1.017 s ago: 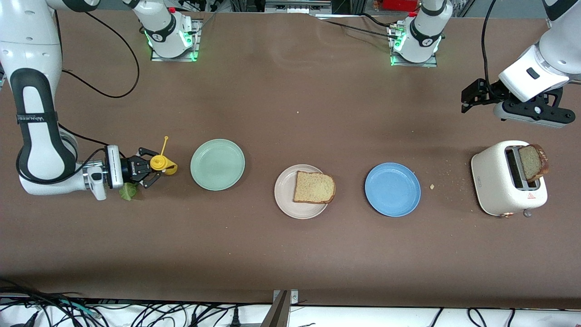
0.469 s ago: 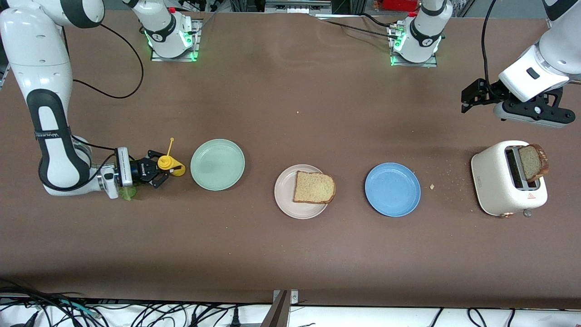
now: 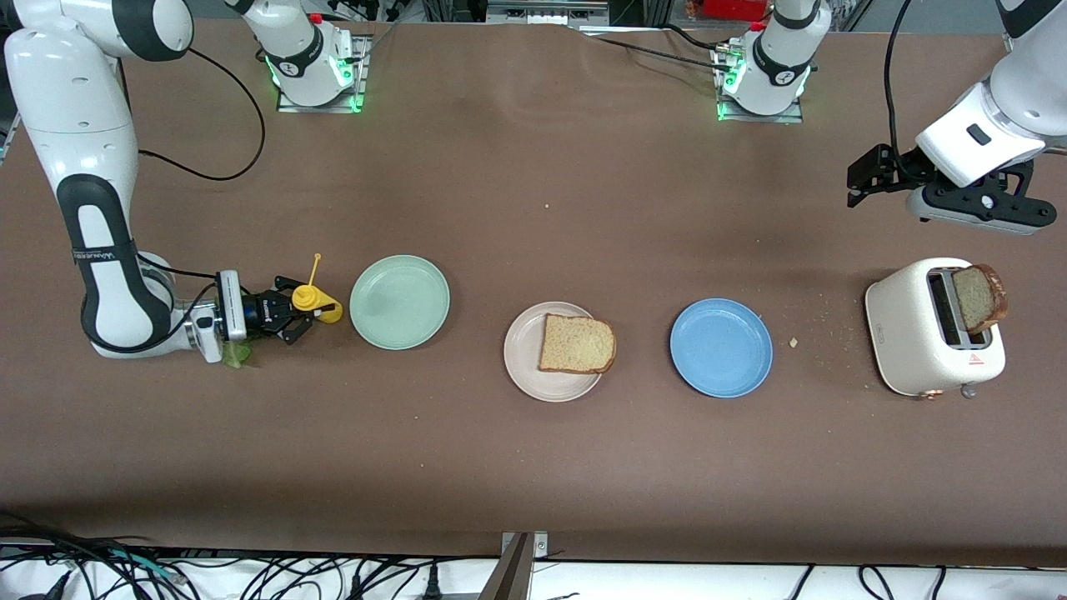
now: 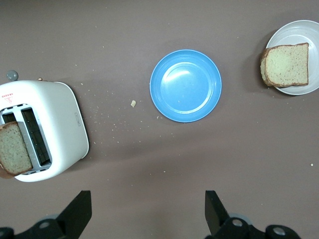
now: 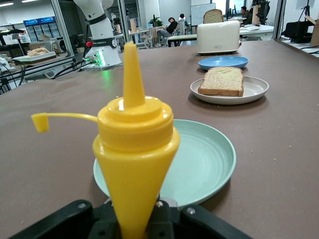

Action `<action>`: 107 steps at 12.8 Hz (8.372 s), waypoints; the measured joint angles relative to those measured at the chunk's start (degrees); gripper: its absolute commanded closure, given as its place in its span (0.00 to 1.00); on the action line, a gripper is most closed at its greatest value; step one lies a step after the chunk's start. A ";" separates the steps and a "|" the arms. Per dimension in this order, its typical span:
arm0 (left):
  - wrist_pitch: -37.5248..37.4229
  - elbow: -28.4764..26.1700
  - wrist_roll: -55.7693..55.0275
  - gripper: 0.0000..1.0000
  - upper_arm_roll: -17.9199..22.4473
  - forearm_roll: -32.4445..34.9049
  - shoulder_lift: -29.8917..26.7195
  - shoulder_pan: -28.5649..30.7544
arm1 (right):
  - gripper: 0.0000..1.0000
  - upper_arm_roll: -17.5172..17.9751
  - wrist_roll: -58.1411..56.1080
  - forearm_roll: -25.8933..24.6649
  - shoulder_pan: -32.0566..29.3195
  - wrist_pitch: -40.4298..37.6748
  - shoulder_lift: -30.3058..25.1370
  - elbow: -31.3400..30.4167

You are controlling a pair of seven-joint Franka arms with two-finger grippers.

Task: Make sandwich in beige plate with both arms
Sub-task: 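Lower the mustard bottle onto the table with the right gripper, then open the right gripper and move it down onto the lettuce leaf, then grasp the green lettuce leaf with the right gripper and lift it, then carry the lettuce leaf over the bread on the beige plate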

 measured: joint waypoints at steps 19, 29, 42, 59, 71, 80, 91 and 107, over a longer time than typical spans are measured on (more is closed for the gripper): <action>-0.68 0.00 0.00 0.00 -0.15 0.00 0.00 -0.02 | 0.00 -5.92 29.90 -21.28 -0.93 -0.54 -11.02 6.38; -0.91 0.00 0.00 0.00 -0.14 0.00 0.00 -0.02 | 0.00 -5.95 67.57 -37.58 0.05 12.97 -20.16 1.57; -1.00 0.00 0.00 0.00 -0.17 0.00 0.00 -0.11 | 0.00 -5.08 121.21 -47.28 5.42 37.68 -23.35 -11.54; -1.03 -0.01 0.00 0.00 -0.18 0.00 0.00 -0.12 | 0.47 -4.65 138.75 -51.22 9.45 49.75 -14.32 -15.63; -1.03 -0.01 0.00 0.00 -0.18 0.00 0.00 -0.12 | 1.00 -4.99 139.13 -51.74 9.45 49.95 -14.48 -16.30; -1.03 -0.01 0.00 0.00 -0.18 0.00 0.00 -0.12 | 1.00 -4.93 138.99 -53.89 9.52 50.07 -15.65 -16.26; -1.03 -0.01 0.00 0.00 -0.19 0.00 0.00 -0.12 | 1.00 -4.93 138.95 -59.57 9.52 43.71 -22.08 -15.05; -1.03 -0.01 0.00 0.00 -0.19 0.00 0.00 -0.13 | 1.00 -2.40 139.27 -60.54 15.83 32.98 -31.99 -10.46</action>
